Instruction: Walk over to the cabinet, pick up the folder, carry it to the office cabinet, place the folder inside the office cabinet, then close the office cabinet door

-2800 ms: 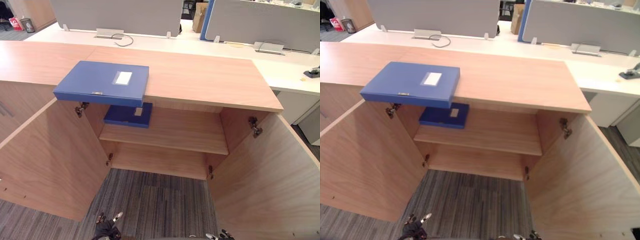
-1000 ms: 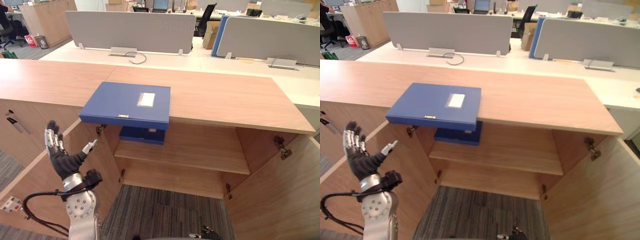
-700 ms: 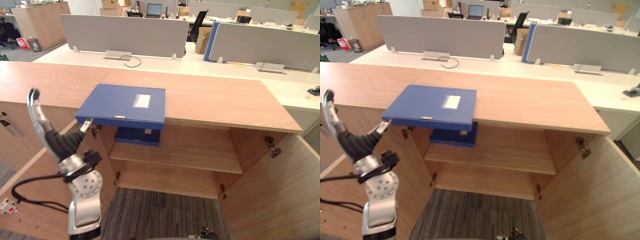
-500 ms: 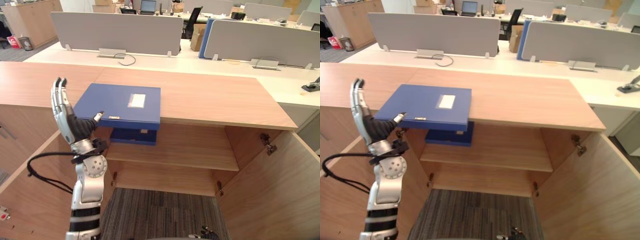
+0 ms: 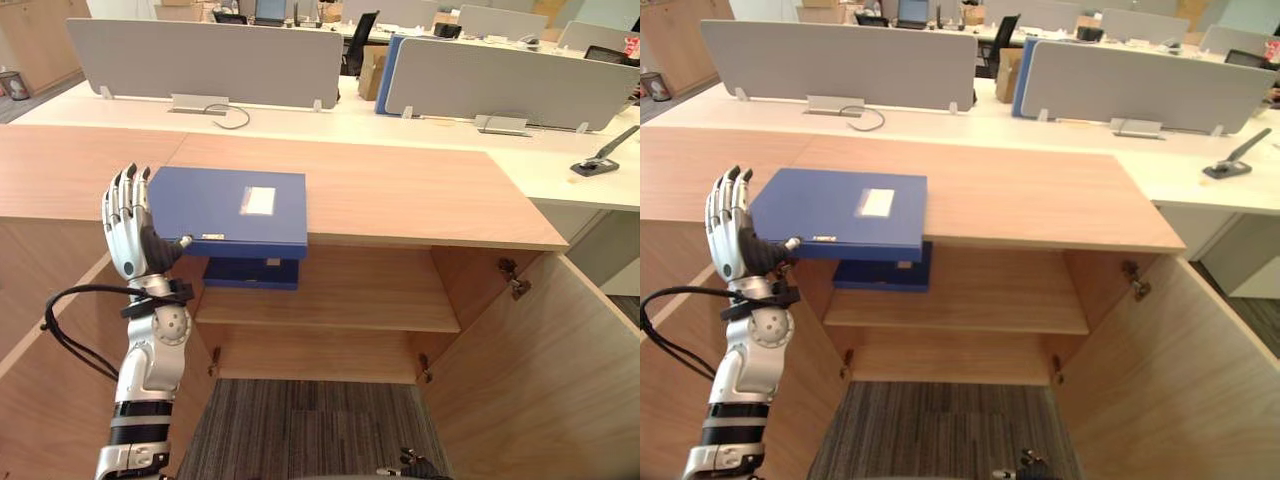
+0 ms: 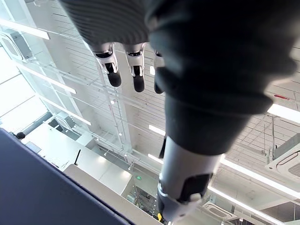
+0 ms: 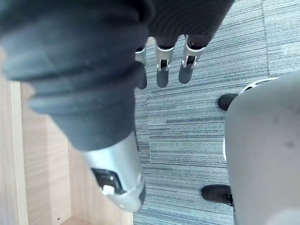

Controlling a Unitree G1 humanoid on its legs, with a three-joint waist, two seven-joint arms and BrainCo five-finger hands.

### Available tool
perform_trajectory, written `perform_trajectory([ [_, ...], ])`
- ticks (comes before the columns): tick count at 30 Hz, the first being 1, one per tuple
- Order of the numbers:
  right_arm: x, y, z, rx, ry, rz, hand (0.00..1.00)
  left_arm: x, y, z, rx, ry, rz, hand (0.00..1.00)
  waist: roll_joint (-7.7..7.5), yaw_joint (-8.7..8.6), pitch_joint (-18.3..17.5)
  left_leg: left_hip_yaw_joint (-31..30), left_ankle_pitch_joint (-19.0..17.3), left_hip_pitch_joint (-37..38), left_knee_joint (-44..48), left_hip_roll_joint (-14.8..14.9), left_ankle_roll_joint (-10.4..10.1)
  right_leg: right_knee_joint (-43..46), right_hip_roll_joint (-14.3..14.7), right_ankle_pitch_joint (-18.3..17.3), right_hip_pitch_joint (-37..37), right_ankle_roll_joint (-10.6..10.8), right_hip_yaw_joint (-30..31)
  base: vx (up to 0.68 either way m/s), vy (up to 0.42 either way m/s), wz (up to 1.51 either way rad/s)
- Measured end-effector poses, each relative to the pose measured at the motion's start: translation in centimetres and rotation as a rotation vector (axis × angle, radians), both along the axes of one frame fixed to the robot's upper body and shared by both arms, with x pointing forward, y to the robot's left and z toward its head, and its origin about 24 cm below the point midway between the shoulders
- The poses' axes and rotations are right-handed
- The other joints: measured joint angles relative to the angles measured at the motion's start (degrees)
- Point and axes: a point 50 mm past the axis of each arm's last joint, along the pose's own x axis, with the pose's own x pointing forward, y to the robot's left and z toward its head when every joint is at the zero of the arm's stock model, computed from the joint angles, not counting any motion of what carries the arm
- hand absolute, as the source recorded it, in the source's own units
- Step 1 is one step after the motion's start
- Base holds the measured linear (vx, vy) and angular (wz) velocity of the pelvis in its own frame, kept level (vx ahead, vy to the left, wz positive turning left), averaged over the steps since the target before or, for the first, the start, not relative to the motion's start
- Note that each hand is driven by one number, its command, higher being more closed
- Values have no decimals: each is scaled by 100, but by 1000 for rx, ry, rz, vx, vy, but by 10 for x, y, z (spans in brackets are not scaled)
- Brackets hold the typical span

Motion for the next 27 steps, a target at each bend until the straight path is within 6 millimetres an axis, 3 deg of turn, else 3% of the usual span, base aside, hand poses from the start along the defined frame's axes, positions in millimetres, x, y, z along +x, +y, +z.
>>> perform_trajectory([
  [19, 0, -5, 1, -16, 2, 30, 0, -2, 9, 0, -3, 1, 52, 0, 4, -54, 2, 18, -6, 82, -2, -3, -3, -27, 0, 19, 79, 26, 17, -9, 3, 0],
  [27, 0, -6, 1, -21, 2, 39, 0, 4, -6, -25, 14, 125, -24, 0, 12, -75, 8, 17, -11, 79, -1, -5, -5, -30, -1, 19, 79, 28, 18, 0, 0, 0],
])
